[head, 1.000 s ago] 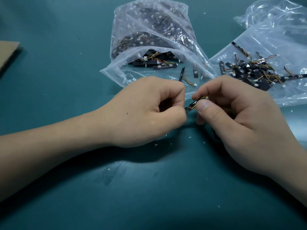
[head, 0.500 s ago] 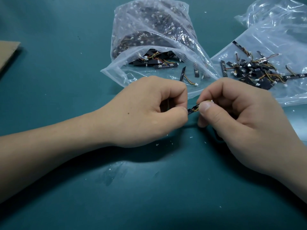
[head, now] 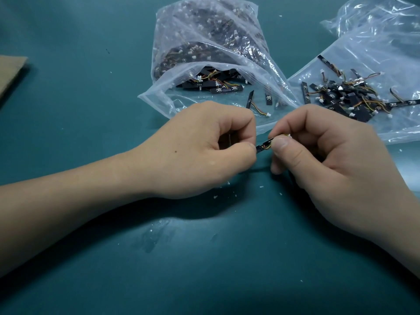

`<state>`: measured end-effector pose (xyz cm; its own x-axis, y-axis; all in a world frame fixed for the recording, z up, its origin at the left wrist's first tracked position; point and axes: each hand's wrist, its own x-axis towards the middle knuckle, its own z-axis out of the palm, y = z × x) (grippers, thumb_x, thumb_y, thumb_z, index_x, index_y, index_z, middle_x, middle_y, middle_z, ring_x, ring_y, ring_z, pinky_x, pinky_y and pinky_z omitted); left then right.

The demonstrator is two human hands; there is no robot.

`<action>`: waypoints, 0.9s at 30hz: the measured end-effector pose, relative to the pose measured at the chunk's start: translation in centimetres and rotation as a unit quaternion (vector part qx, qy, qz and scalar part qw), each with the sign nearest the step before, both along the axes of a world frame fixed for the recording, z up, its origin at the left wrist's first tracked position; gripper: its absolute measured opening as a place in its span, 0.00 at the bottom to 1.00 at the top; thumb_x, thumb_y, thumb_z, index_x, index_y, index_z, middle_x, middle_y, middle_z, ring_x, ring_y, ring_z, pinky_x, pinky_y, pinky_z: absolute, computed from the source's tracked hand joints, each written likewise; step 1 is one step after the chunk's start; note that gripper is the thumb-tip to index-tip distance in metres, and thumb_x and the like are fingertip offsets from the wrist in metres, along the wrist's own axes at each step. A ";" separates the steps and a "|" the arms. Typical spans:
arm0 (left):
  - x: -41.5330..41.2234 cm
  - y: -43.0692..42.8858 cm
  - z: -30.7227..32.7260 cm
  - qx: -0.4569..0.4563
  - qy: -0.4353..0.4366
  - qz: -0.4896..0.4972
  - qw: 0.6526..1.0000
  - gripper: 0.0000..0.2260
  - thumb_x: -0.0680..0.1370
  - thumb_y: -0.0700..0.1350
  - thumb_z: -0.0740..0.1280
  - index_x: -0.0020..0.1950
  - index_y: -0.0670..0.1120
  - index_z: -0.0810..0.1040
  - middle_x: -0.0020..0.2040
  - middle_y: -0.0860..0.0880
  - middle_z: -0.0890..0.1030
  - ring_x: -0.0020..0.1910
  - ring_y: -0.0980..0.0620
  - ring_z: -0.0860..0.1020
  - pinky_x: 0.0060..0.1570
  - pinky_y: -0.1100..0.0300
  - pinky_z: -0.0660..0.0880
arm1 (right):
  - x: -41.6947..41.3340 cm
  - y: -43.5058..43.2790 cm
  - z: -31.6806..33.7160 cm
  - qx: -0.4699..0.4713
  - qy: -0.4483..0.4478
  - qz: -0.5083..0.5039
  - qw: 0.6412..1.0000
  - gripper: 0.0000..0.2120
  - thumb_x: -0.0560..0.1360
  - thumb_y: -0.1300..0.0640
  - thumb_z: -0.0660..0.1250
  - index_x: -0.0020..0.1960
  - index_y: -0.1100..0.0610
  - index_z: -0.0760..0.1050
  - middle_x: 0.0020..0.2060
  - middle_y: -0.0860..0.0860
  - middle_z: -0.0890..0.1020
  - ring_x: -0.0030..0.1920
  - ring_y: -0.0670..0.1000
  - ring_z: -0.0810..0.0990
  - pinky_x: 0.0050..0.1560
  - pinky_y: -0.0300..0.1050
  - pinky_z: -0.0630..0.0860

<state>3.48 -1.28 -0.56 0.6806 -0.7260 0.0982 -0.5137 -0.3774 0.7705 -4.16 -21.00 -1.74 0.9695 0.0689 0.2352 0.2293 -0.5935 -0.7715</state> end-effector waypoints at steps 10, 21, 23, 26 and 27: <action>0.1 0.0 0.0 -0.010 0.020 0.001 1.000 0.06 0.74 0.43 0.66 0.37 0.47 0.74 0.31 0.51 0.76 0.30 0.57 0.71 0.33 0.65 0.68 | -0.1 0.1 0.1 0.003 -0.007 -0.011 1.000 0.03 0.80 0.51 0.66 0.47 0.46 0.76 0.34 0.45 0.84 0.28 0.51 0.76 0.29 0.35 0.69; 0.2 0.0 -0.1 -0.012 0.027 0.006 1.000 0.06 0.74 0.43 0.65 0.37 0.47 0.75 0.31 0.50 0.76 0.30 0.57 0.70 0.33 0.65 0.68 | -0.1 0.2 0.2 -0.005 -0.011 -0.015 1.000 0.03 0.80 0.52 0.66 0.47 0.47 0.75 0.33 0.45 0.84 0.28 0.51 0.76 0.29 0.35 0.69; 0.1 0.0 -0.1 -0.011 0.028 0.006 1.000 0.06 0.74 0.43 0.65 0.37 0.47 0.75 0.31 0.51 0.76 0.29 0.57 0.70 0.33 0.65 0.68 | -0.1 0.2 0.2 -0.003 -0.010 -0.015 1.000 0.04 0.80 0.52 0.66 0.47 0.47 0.75 0.33 0.45 0.84 0.27 0.50 0.76 0.29 0.34 0.69; 0.1 -0.1 -0.1 -0.008 0.024 0.008 1.000 0.06 0.74 0.44 0.66 0.37 0.47 0.75 0.31 0.51 0.76 0.29 0.57 0.70 0.33 0.65 0.68 | -0.1 0.2 0.1 -0.011 -0.011 -0.013 1.000 0.04 0.80 0.52 0.66 0.47 0.47 0.75 0.33 0.44 0.84 0.28 0.50 0.76 0.29 0.35 0.69; 0.1 -0.1 0.0 -0.008 0.024 0.008 1.000 0.06 0.74 0.44 0.66 0.37 0.47 0.75 0.31 0.51 0.76 0.30 0.57 0.70 0.33 0.65 0.68 | -0.1 0.2 0.2 -0.014 -0.012 -0.012 1.000 0.04 0.80 0.52 0.66 0.47 0.46 0.75 0.33 0.44 0.84 0.28 0.51 0.76 0.29 0.36 0.69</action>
<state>3.60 -1.36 -0.59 0.6959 -0.7140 0.0770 -0.4705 -0.3724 0.8000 -4.23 -20.85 -1.57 0.9652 0.0520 0.2563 0.2324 -0.6204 -0.7491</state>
